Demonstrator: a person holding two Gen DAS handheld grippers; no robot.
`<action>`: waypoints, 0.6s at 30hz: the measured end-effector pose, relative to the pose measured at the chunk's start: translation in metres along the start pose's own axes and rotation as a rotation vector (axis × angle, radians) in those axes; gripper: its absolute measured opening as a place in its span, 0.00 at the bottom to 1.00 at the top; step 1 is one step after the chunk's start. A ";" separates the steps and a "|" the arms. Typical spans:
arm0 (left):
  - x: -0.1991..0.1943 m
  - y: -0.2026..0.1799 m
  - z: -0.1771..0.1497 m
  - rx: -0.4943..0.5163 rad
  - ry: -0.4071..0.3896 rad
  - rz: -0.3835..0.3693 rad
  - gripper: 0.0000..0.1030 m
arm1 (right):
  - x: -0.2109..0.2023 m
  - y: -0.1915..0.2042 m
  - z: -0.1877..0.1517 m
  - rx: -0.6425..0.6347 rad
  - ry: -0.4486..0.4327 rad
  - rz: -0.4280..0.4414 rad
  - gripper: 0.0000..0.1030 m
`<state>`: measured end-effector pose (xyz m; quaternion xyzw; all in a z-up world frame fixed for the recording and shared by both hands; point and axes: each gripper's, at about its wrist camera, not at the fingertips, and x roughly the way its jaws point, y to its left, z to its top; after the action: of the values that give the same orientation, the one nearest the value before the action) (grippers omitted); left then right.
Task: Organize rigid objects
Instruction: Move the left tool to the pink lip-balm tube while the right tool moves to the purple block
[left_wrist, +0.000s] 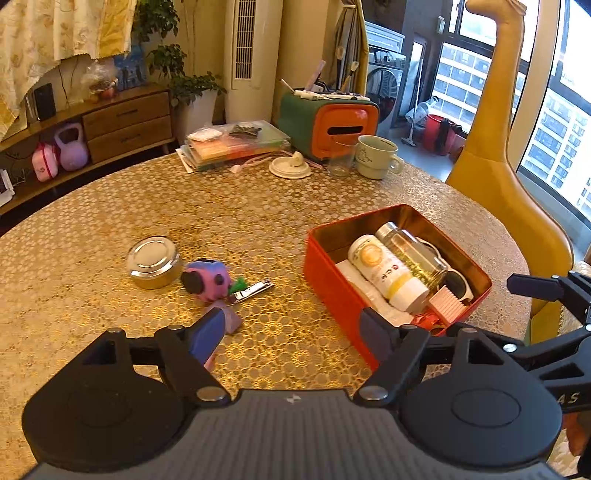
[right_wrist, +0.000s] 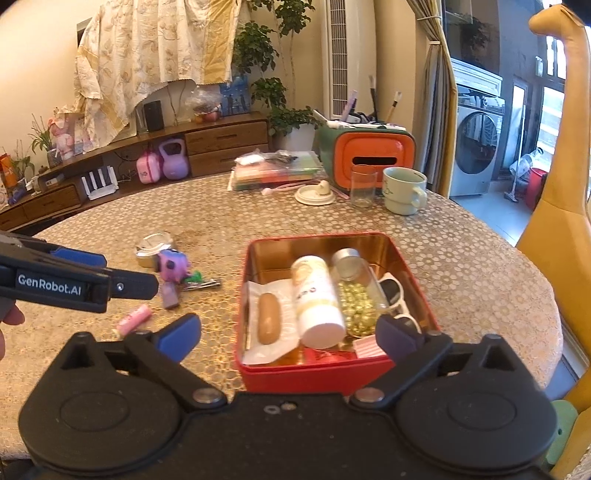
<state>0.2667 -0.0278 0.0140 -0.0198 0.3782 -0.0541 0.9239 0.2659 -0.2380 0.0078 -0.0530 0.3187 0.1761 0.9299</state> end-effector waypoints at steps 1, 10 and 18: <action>-0.001 0.004 -0.002 0.003 -0.003 0.011 0.78 | 0.000 0.003 0.001 -0.003 0.000 0.004 1.00; -0.005 0.042 -0.026 -0.015 -0.009 0.074 0.82 | 0.011 0.027 0.006 -0.010 0.013 0.043 1.00; 0.008 0.066 -0.048 -0.030 0.013 0.089 0.82 | 0.038 0.058 0.011 -0.041 0.049 0.077 1.00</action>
<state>0.2446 0.0374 -0.0305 -0.0165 0.3855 -0.0072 0.9225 0.2787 -0.1711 -0.0060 -0.0639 0.3394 0.2167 0.9131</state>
